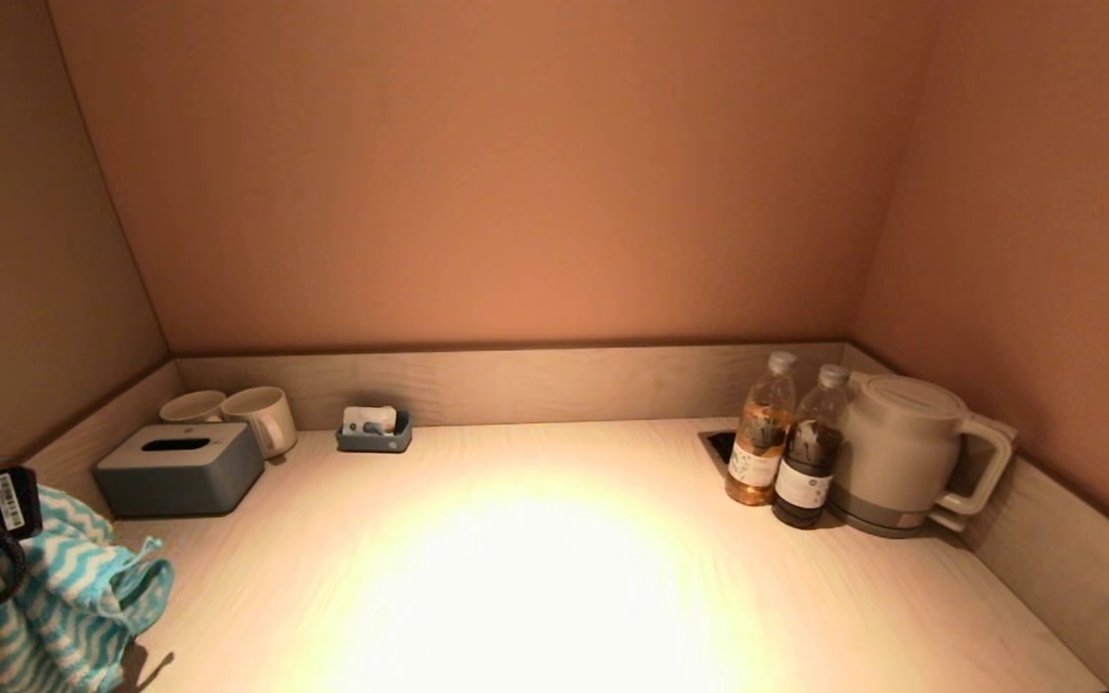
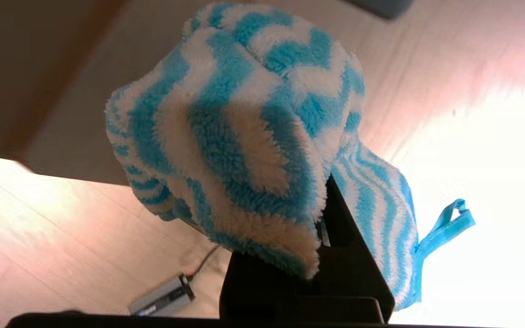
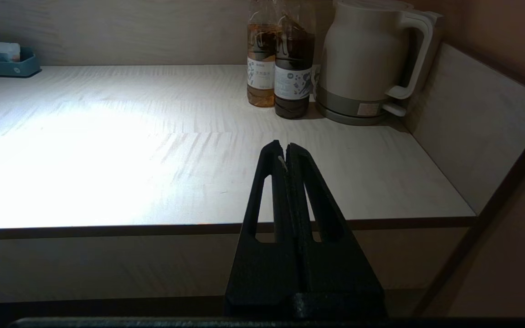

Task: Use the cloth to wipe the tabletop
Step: Place the tablecloth

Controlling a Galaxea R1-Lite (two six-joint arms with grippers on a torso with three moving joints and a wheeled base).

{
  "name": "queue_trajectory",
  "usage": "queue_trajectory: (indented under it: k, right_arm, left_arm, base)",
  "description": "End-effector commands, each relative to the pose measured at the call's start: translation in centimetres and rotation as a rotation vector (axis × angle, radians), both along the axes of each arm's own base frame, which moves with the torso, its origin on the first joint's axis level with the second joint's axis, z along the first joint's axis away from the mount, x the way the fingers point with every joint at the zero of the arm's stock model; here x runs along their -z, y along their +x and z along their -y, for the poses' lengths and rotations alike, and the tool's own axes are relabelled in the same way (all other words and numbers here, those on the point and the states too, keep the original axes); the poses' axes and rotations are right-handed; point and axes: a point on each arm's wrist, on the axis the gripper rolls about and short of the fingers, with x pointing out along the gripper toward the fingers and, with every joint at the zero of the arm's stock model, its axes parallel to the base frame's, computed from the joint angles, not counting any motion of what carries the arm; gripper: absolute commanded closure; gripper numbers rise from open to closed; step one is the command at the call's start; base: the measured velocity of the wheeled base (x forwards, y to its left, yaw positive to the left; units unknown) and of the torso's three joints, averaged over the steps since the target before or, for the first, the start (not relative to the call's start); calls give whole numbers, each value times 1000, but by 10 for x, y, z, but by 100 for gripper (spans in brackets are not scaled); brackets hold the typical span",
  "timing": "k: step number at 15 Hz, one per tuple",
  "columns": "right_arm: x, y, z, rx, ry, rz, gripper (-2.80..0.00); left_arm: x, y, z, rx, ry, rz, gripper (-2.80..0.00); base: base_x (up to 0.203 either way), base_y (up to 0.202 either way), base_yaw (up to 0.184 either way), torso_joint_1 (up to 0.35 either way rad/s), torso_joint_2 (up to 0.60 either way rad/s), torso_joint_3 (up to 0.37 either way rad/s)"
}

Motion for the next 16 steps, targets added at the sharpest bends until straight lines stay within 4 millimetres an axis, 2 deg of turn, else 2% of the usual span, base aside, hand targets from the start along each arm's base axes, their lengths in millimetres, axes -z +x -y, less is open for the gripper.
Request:
queue_trajectory:
  k: [1,5,12,16]
  right_arm:
    - [0,0,0,-1,0,1,0]
    - [0,0,0,-1,0,-1,0]
    - [0,0,0,-1,0,-1,0]
    - [0,0,0,-1,0,0,0]
  left_arm:
    - [21,12,-2,2,-29,-80,0]
    - [33,24,-6,-55,-64,-68,0]
    - [64,38,-44,-235,-131,-124,0]
    - [73,45,-47,-233,-146,-132,0]
  base:
    - [0,0,0,0,0,0]
    - [0,0,0,0,0,0]
    - [0,0,0,0,0,0]
    - [0,0,0,0,0,0]
